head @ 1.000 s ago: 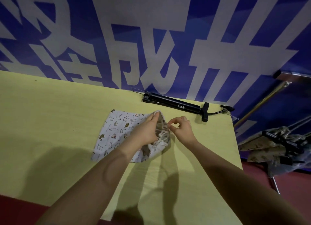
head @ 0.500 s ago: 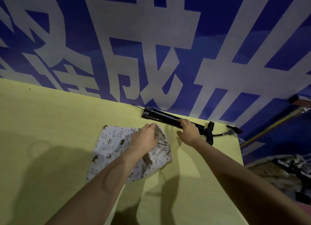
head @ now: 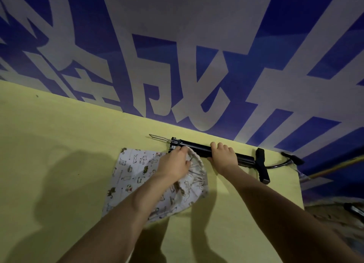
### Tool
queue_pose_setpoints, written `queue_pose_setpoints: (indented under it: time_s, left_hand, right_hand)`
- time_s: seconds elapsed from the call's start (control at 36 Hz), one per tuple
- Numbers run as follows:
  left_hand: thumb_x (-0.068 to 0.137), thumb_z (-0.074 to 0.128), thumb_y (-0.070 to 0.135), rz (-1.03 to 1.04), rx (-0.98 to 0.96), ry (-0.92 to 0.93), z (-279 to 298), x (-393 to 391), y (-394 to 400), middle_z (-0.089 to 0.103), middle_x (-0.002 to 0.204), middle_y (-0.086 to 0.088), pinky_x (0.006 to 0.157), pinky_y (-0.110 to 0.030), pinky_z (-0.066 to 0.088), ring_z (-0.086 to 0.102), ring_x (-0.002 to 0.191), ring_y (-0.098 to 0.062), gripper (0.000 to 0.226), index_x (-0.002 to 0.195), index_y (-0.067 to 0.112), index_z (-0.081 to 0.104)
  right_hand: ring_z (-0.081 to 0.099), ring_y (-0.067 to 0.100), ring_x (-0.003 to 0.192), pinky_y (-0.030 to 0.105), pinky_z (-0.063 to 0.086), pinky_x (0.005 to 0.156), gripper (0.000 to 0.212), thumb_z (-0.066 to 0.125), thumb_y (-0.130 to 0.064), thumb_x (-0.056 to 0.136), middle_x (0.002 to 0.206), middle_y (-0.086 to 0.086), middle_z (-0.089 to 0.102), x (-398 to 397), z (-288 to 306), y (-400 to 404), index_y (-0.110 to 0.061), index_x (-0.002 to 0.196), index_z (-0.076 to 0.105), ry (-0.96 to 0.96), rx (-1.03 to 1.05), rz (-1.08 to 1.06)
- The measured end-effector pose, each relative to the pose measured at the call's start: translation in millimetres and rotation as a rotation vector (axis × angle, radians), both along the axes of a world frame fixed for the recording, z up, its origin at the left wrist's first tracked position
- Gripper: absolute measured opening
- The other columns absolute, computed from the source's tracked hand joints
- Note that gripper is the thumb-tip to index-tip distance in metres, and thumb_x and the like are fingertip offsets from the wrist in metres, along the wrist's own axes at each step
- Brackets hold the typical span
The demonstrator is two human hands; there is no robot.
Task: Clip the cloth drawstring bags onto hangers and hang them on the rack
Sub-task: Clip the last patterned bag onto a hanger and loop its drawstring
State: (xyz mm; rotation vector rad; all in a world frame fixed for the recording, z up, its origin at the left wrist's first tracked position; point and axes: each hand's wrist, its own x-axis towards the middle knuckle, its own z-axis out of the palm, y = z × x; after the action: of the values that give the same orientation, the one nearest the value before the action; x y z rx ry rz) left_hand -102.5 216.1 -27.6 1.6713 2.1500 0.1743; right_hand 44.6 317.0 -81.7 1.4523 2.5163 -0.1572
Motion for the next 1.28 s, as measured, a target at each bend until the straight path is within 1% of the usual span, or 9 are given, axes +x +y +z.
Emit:
queue_pose_setpoints:
  time_s: [0.33, 0.53, 0.75, 0.83, 0.92, 1.06, 1.17, 1.22, 1.28]
  left_hand:
    - [0.086, 0.054, -0.001, 0.017, 0.042, -0.202, 21.1, 2.6, -27.8, 0.050, 0.129, -0.011, 0.089, -0.031, 0.044, 0.052, 0.115, -0.026, 0.052, 0.136, 0.009, 0.043]
    - [0.086, 0.061, 0.006, 0.003, 0.091, -0.227, 39.1, 11.8, -49.2, 0.046, 0.131, -0.010, 0.096, -0.034, 0.044, 0.049, 0.118, -0.026, 0.057, 0.138, 0.010, 0.038]
    - [0.083, 0.059, -0.001, -0.015, 0.111, -0.256, 59.4, 17.3, -74.4, 0.013, 0.158, -0.002, 0.113, -0.040, 0.032, 0.022, 0.143, -0.023, 0.089, 0.152, 0.015, 0.005]
    - [0.078, 0.060, -0.008, 0.000, 0.064, -0.309, 66.1, 17.3, -81.4, 0.000, 0.160, 0.005, 0.108, -0.042, 0.040, 0.018, 0.145, -0.022, 0.101, 0.151, 0.022, -0.003]
    - [0.078, 0.062, -0.008, 0.026, 0.066, -0.335, 73.1, 16.4, -87.7, 0.002, 0.160, 0.004, 0.097, -0.038, 0.049, 0.032, 0.139, -0.027, 0.103, 0.151, 0.023, -0.003]
    - [0.080, 0.058, -0.008, -0.012, 0.118, -0.347, 84.6, 7.8, -101.7, 0.008, 0.160, 0.005, 0.085, -0.038, 0.051, 0.043, 0.132, -0.034, 0.100, 0.151, 0.028, -0.002]
    - [0.078, 0.058, -0.008, -0.080, 0.109, -0.304, 89.2, 3.4, -110.3, 0.007, 0.159, 0.010, 0.056, -0.016, 0.042, 0.052, 0.120, -0.030, 0.102, 0.151, 0.031, -0.001]
    - [0.077, 0.060, -0.007, -0.129, 0.082, -0.240, 91.1, 3.2, -112.5, 0.004, 0.159, 0.012, 0.064, -0.020, 0.049, 0.048, 0.126, -0.025, 0.103, 0.151, 0.030, -0.003]
    - [0.078, 0.062, -0.006, -0.183, 0.053, -0.183, 92.5, 4.6, -115.9, 0.002, 0.159, 0.010, 0.088, -0.027, 0.049, 0.035, 0.138, -0.021, 0.103, 0.151, 0.027, -0.004]
  right_hand:
    - [0.053, 0.031, 0.104, 0.035, 0.041, 0.069, 0.041, 0.052, -0.032, 0.092, 0.118, 0.011, 0.052, 15.4, 49.6, -29.1, -0.013, 0.126, 0.038, 0.149, 0.127, 0.015]
    - [0.055, 0.025, 0.069, 0.030, 0.040, 0.054, 0.034, 0.054, -0.021, 0.088, 0.093, 0.007, 0.062, 37.4, 82.5, -62.5, -0.017, 0.116, 0.035, 0.352, 0.067, -0.151]
    - [0.063, 0.026, 0.079, 0.032, 0.049, 0.065, 0.034, 0.059, -0.037, 0.087, 0.092, 0.001, 0.064, 69.4, 109.3, -99.9, -0.023, 0.115, 0.045, 0.633, 0.094, -0.205]
    - [0.060, 0.022, 0.077, 0.030, 0.047, 0.064, 0.034, 0.061, -0.038, 0.085, 0.088, -0.004, 0.061, 80.7, 112.5, -112.7, -0.025, 0.113, 0.046, 0.676, 0.075, -0.191]
    - [0.061, 0.022, 0.078, 0.031, 0.048, 0.066, 0.034, 0.064, -0.035, 0.084, 0.090, -0.002, 0.063, 89.5, 112.1, -126.2, -0.026, 0.112, 0.048, 0.696, -0.004, -0.158]
    - [0.061, 0.023, 0.083, 0.036, 0.053, 0.071, 0.034, 0.061, -0.038, 0.084, 0.096, 0.001, 0.065, 91.2, 102.8, -143.3, -0.027, 0.113, 0.048, 0.542, -0.091, -0.073]
    - [0.060, 0.023, 0.083, 0.032, 0.050, 0.068, 0.031, 0.056, -0.035, 0.085, 0.095, 0.001, 0.065, 84.5, 103.2, -148.8, -0.027, 0.114, 0.047, 0.325, -0.046, 0.045]
    - [0.060, 0.024, 0.084, 0.031, 0.047, 0.064, 0.031, 0.054, -0.034, 0.087, 0.097, 0.003, 0.065, 80.3, 105.9, -149.9, -0.027, 0.116, 0.045, 0.212, 0.001, 0.115]
    - [0.059, 0.027, 0.087, 0.030, 0.040, 0.061, 0.033, 0.052, -0.031, 0.089, 0.100, 0.004, 0.064, 74.6, 106.7, -149.2, -0.025, 0.120, 0.043, 0.099, 0.076, 0.192]
